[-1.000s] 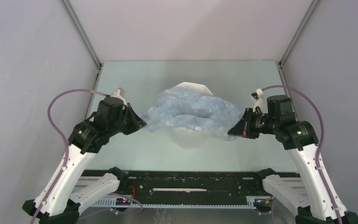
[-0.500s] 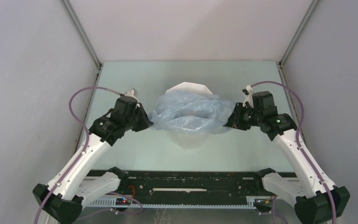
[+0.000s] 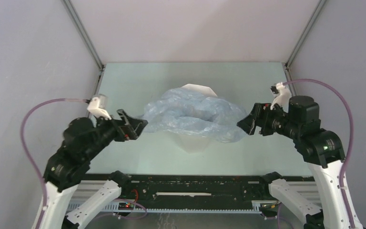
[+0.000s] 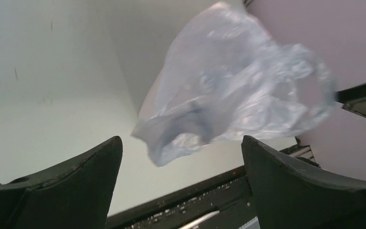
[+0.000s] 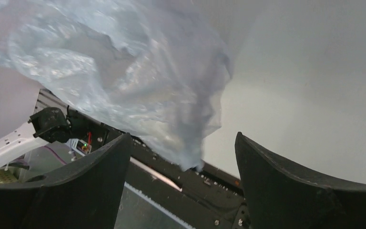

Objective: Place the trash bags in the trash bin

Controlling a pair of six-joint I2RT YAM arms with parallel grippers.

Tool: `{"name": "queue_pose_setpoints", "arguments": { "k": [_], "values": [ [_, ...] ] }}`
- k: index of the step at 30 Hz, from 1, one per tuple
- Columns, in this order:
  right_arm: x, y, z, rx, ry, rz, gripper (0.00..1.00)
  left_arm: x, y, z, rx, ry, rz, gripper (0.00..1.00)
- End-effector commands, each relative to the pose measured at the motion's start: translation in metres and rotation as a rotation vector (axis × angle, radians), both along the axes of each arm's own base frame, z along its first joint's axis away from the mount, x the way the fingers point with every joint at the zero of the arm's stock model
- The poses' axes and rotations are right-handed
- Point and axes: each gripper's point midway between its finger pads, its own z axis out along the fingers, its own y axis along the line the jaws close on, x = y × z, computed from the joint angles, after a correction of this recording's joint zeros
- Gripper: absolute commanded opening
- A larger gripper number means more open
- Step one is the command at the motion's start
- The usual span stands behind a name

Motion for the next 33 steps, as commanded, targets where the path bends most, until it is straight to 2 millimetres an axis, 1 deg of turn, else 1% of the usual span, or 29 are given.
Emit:
{"name": "queue_pose_setpoints", "arguments": {
  "k": [1, 3, 4, 6, 7, 8, 10, 12, 15, 18, 21, 23, 25, 26, 28, 29, 30, 31, 32, 33],
  "values": [
    [0.006, -0.007, 0.028, -0.076, -0.112, 0.036, 0.90, -0.010, 0.009, 0.064, 0.040, -0.202, -0.053, 1.00],
    [0.016, -0.007, 0.038, -0.098, -0.161, 0.040, 0.94, -0.007, 0.005, 0.083, 0.061, -0.251, -0.084, 0.99],
    [0.023, -0.008, 0.042, -0.112, -0.178, 0.039, 0.94, -0.002, 0.003, 0.089, 0.069, -0.250, -0.087, 0.99],
    [0.035, -0.005, 0.045, -0.137, -0.183, 0.061, 0.94, 0.005, -0.002, 0.104, 0.068, -0.261, -0.090, 0.99],
    [0.041, -0.002, 0.044, -0.148, -0.181, 0.077, 0.95, 0.009, -0.006, 0.110, 0.076, -0.273, -0.104, 1.00],
    [0.046, 0.002, 0.042, -0.152, -0.182, 0.095, 0.95, 0.015, -0.013, 0.114, 0.094, -0.288, -0.128, 1.00],
    [0.057, 0.009, 0.039, -0.163, -0.188, 0.124, 0.94, 0.027, -0.026, 0.113, 0.171, -0.303, -0.172, 1.00],
    [0.065, 0.017, 0.041, -0.150, -0.217, 0.155, 0.94, 0.035, -0.042, 0.106, 0.245, -0.288, -0.224, 1.00],
    [0.068, 0.034, 0.039, -0.108, -0.235, 0.235, 0.92, 0.040, -0.071, 0.088, 0.289, -0.248, -0.329, 1.00],
    [0.074, 0.044, 0.033, -0.070, -0.233, 0.266, 0.88, 0.042, -0.088, 0.073, 0.342, -0.221, -0.394, 1.00],
    [0.078, 0.054, 0.033, -0.016, -0.212, 0.299, 0.77, 0.044, -0.096, 0.059, 0.397, -0.199, -0.423, 1.00],
    [0.080, 0.059, 0.031, 0.004, -0.199, 0.317, 0.69, 0.047, -0.096, 0.048, 0.457, -0.173, -0.418, 1.00],
    [0.084, 0.060, 0.028, 0.011, -0.188, 0.312, 0.63, 0.050, -0.091, 0.038, 0.530, -0.154, -0.389, 0.99],
    [0.085, 0.060, 0.027, 0.016, -0.185, 0.310, 0.59, 0.052, -0.086, 0.034, 0.567, -0.146, -0.363, 0.96],
    [0.088, 0.061, 0.024, 0.021, -0.176, 0.310, 0.52, 0.060, -0.072, 0.029, 0.633, -0.134, -0.296, 0.82],
    [0.090, 0.060, 0.024, 0.022, -0.172, 0.305, 0.49, 0.063, -0.067, 0.029, 0.657, -0.133, -0.268, 0.75],
    [0.092, 0.059, 0.022, 0.024, -0.166, 0.297, 0.45, 0.065, -0.064, 0.030, 0.673, -0.138, -0.258, 0.73],
    [0.094, 0.059, 0.022, 0.031, -0.163, 0.290, 0.41, 0.068, -0.062, 0.031, 0.683, -0.139, -0.236, 0.68],
    [0.096, 0.059, 0.023, 0.037, -0.164, 0.284, 0.37, 0.071, -0.058, 0.033, 0.694, -0.141, -0.207, 0.59],
    [0.099, 0.059, 0.024, 0.045, -0.164, 0.274, 0.34, 0.073, -0.056, 0.035, 0.703, -0.142, -0.188, 0.54]
  ]
}}
